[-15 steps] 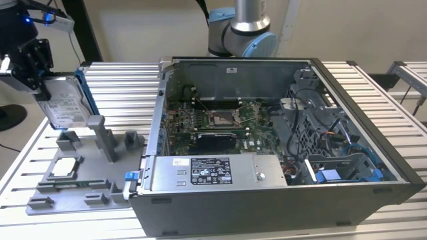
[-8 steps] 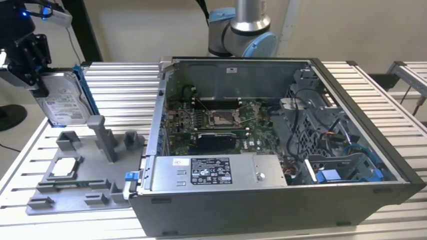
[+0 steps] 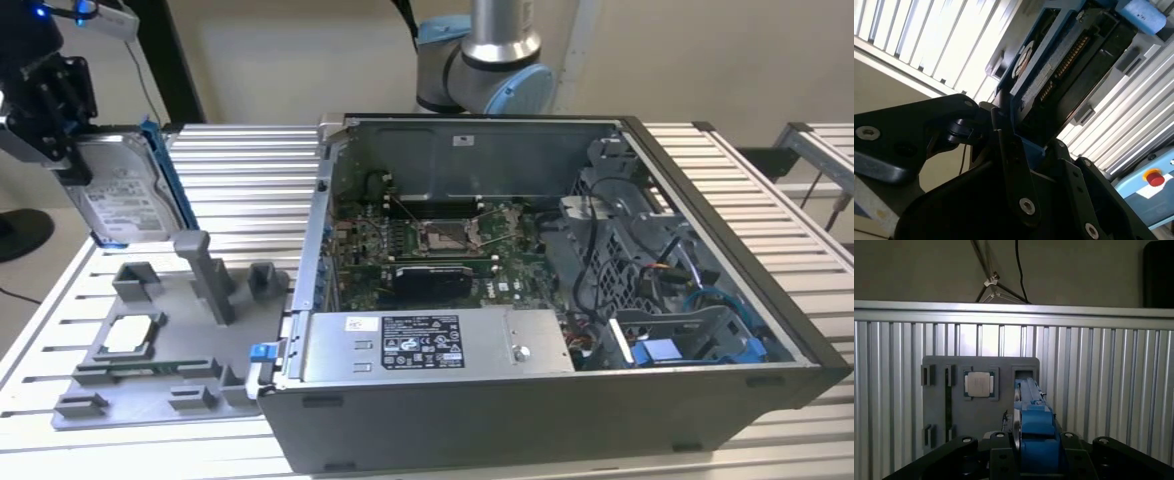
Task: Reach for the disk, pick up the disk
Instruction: 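Pick up the disk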
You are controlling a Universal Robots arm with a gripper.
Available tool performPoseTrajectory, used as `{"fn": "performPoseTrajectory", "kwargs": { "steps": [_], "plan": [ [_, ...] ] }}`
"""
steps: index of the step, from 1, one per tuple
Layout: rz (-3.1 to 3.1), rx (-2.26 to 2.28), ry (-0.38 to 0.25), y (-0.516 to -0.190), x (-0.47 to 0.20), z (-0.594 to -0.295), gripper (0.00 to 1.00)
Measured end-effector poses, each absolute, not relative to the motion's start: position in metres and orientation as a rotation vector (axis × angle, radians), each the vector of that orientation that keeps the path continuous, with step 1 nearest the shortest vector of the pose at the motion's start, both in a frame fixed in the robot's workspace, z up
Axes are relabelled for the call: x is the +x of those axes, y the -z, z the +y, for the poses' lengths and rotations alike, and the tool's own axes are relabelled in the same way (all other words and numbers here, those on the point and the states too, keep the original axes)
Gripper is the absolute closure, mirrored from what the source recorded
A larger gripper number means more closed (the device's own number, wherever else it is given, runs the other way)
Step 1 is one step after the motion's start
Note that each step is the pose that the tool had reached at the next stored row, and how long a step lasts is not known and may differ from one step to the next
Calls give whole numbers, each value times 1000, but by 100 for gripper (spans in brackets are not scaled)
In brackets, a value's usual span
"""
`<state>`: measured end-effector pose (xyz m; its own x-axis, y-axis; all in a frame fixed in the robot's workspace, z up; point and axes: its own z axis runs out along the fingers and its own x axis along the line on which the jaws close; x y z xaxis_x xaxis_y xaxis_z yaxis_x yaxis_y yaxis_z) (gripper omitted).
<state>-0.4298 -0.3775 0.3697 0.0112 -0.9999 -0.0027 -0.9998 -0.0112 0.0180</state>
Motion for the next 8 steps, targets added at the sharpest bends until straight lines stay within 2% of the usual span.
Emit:
{"fn": "performPoseTrajectory", "kwargs": {
  "steps": [8],
  "plan": [
    [-2201, 2226, 23, -383, -430, -377, 100]
  ]
}}
